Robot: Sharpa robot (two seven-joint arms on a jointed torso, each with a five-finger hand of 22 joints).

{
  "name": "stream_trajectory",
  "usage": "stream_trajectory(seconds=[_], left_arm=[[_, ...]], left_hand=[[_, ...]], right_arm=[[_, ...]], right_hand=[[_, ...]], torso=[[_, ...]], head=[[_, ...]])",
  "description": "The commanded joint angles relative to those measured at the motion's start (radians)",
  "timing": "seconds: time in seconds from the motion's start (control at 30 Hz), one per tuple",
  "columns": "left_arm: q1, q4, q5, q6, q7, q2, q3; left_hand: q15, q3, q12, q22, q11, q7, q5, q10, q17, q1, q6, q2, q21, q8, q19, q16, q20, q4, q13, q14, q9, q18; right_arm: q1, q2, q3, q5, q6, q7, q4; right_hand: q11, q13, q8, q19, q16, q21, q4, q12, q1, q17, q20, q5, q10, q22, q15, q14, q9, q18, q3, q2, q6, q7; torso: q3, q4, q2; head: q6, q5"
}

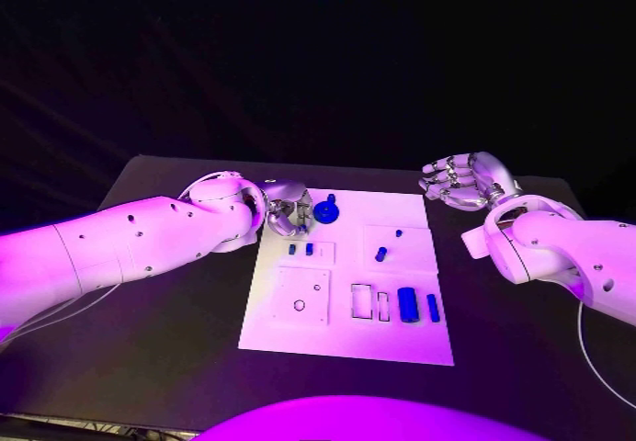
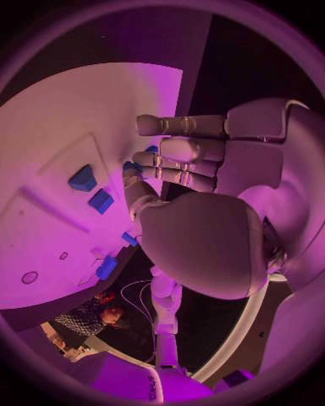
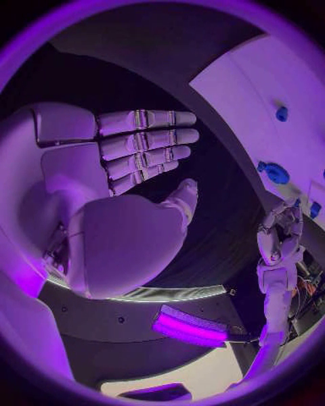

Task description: Assemble the parts on the task board

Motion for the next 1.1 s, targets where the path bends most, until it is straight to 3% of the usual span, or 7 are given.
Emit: stream_trajectory(seconds=[0.03,0.67,1.1], left_arm=[[0.000,-0.001,0.010,0.021,-0.001,0.003,0.001],[0.000,-0.020,0.017,0.030,0.003,0.025,0.000],[-0.001,-0.024,0.010,0.077,-0.032,0.025,0.000]], left_hand=[[0.002,0.002,-0.001,-0.001,0.001,0.001,0.001,0.007,-0.001,-0.009,0.009,0.002,-0.003,-0.005,-0.003,-0.001,0.000,-0.004,0.000,-0.002,0.002,0.005],[0.002,0.003,-0.005,-0.001,0.001,0.002,0.001,0.010,-0.004,-0.009,0.011,0.003,-0.003,-0.008,-0.003,-0.002,0.000,-0.005,0.000,-0.003,0.002,0.005],[0.002,0.003,-0.007,0.001,0.001,0.002,0.000,0.011,-0.007,-0.010,0.011,0.003,-0.003,-0.010,-0.002,-0.004,0.000,-0.006,0.000,-0.005,0.002,0.005]], right_arm=[[0.000,0.000,0.000,-0.004,0.011,0.013,0.002],[0.000,0.001,0.000,-0.004,0.012,0.013,0.001],[0.000,0.001,0.000,-0.004,0.013,0.013,0.000]], right_hand=[[0.003,-0.001,-0.005,0.007,-0.005,-0.003,-0.004,0.000,-0.009,-0.001,-0.002,0.007,-0.003,-0.001,-0.002,0.006,-0.001,0.005,-0.001,0.000,-0.004,0.040],[0.003,-0.001,-0.005,0.007,-0.005,-0.003,-0.004,0.000,-0.009,-0.001,-0.002,0.007,-0.003,-0.001,-0.002,0.006,-0.001,0.005,-0.001,0.000,-0.004,0.040],[0.003,-0.001,-0.005,0.007,-0.005,-0.003,-0.004,0.000,-0.009,-0.001,-0.002,0.007,-0.003,-0.001,-0.002,0.006,-0.001,0.005,-0.001,0.000,-0.004,0.040]], torso=[[0.0003,0.0002,0.000],[-0.0006,-0.0001,0.000],[-0.0003,0.0007,-0.001]], head=[[0.000,-0.001],[-0.001,-0.003],[-0.004,-0.004]])
